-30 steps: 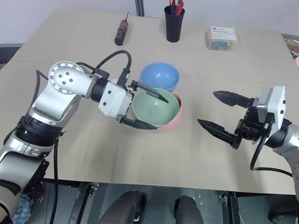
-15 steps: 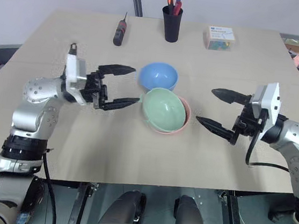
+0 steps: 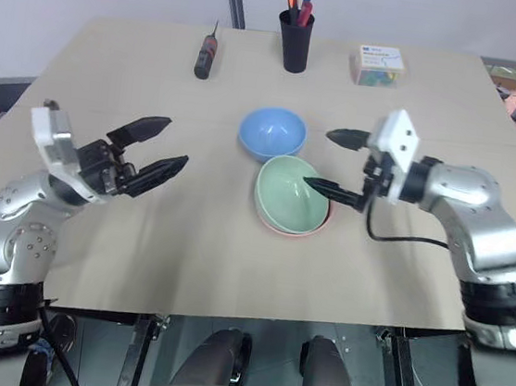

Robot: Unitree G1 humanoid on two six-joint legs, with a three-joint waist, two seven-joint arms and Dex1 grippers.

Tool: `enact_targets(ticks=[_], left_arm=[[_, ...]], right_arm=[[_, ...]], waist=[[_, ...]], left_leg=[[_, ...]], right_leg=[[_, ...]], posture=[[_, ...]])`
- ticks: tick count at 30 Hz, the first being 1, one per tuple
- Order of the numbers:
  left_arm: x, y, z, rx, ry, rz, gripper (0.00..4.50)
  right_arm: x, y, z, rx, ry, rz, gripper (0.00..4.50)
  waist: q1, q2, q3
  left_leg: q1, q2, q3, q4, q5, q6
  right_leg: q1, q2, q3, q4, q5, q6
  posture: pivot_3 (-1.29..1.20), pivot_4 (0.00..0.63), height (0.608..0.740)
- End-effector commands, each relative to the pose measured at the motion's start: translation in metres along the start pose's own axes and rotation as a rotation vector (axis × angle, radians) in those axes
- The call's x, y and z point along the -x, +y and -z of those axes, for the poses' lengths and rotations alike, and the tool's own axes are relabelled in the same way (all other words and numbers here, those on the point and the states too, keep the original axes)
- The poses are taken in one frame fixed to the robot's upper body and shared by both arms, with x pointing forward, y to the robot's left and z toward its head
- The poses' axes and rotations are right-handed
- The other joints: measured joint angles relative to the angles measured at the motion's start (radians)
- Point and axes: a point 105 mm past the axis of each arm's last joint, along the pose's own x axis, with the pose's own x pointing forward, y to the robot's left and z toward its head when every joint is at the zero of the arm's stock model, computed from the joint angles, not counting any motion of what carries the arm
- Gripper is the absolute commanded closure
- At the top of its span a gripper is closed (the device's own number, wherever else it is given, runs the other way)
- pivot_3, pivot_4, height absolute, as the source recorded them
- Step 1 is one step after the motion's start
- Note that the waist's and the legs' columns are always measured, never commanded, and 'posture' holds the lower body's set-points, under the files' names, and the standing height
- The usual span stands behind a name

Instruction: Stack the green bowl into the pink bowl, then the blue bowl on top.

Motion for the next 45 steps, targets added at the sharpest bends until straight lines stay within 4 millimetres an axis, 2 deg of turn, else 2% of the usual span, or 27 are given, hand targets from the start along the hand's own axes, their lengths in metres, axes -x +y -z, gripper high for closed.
enact_targets(ticks=[1,4,6,11,15,22,28,42,43,44,45], left_arm=[[0.010,0.007,-0.013,-0.052,-0.032,-0.066,0.25],[0.020,0.012,-0.013,-0.065,-0.031,-0.138,0.25],[0.025,0.013,-0.014,-0.072,-0.032,-0.171,0.25],[0.037,0.016,-0.013,-0.081,-0.021,-0.255,0.25],[0.045,0.011,-0.009,-0.082,0.002,-0.285,0.25],[0.058,0.009,-0.008,-0.089,0.037,-0.345,0.25],[0.062,0.007,-0.005,-0.085,0.059,-0.355,0.25],[0.061,0.006,-0.002,-0.073,0.067,-0.350,0.25],[0.061,0.006,-0.001,-0.071,0.069,-0.349,0.18],[0.061,0.006,0.000,-0.069,0.070,-0.349,0.18],[0.061,0.005,0.001,-0.068,0.072,-0.348,0.18]], right_arm=[[-0.024,-0.011,-0.011,0.116,0.010,-0.014,0.00],[-0.057,-0.032,-0.010,0.191,0.073,0.025,0.00],[-0.071,-0.041,-0.007,0.227,0.114,0.047,0.00],[-0.094,-0.063,0.003,0.288,0.208,0.104,0.00],[-0.106,-0.061,0.014,0.363,0.259,0.049,0.00],[-0.119,-0.042,0.015,0.345,0.234,-0.096,0.00],[-0.125,-0.033,0.019,0.339,0.238,-0.131,0.00],[-0.128,-0.038,0.053,0.490,0.403,-0.079,0.00],[-0.129,-0.036,0.053,0.497,0.404,-0.085,0.53],[-0.130,-0.035,0.054,0.500,0.403,-0.090,0.74],[-0.131,-0.033,0.055,0.501,0.401,-0.095,1.18]], waist=[[-0.006,0.000,0.000],[-0.012,0.000,0.000],[-0.021,0.000,0.000],[-0.030,0.000,0.000],[-0.031,0.000,0.000],[-0.041,0.000,0.000],[-0.037,0.000,0.000],[-0.039,0.000,0.000],[-0.039,0.000,0.000],[-0.039,0.000,0.000],[-0.039,0.000,0.000]], left_leg=[[0.000,0.000,0.000,0.000,0.000,0.000],[-0.001,-0.001,-0.001,0.000,0.000,0.000],[-0.001,-0.001,0.004,-0.001,0.000,0.000],[-0.001,0.000,0.003,-0.002,0.001,-0.002],[-0.002,-0.001,0.004,-0.002,0.001,-0.002],[-0.001,0.000,0.004,-0.003,0.001,-0.002],[-0.001,0.000,0.004,-0.003,0.001,-0.002],[-0.001,0.000,0.004,-0.003,0.001,-0.002],[-0.001,0.000,0.004,-0.003,0.001,-0.002],[-0.001,0.000,0.004,-0.003,0.001,-0.002],[-0.001,0.000,0.004,-0.003,0.001,-0.002]], right_leg=[[0.000,0.000,0.000,0.000,0.000,0.000],[0.000,-0.002,-0.001,-0.001,0.000,0.000],[-0.003,-0.001,0.004,0.002,0.000,0.000],[-0.005,0.000,0.003,0.004,0.000,0.000],[-0.005,-0.002,0.003,0.004,0.000,0.000],[-0.007,-0.001,0.004,0.005,0.000,0.000],[-0.007,-0.001,0.005,0.005,0.000,0.000],[-0.007,-0.001,0.004,0.006,0.000,0.000],[-0.007,-0.001,0.004,0.005,0.000,0.000],[-0.007,-0.001,0.005,0.005,0.000,0.000],[-0.007,-0.001,0.005,0.005,0.000,0.000]], posture=[[0.00,0.150,0.740],[0.00,0.150,0.740],[0.00,0.150,0.740],[0.00,0.150,0.740],[0.00,0.150,0.740],[0.00,0.150,0.740],[0.00,0.150,0.740],[0.00,0.150,0.740],[0.00,0.150,0.740],[0.00,0.150,0.740],[0.00,0.150,0.740]])
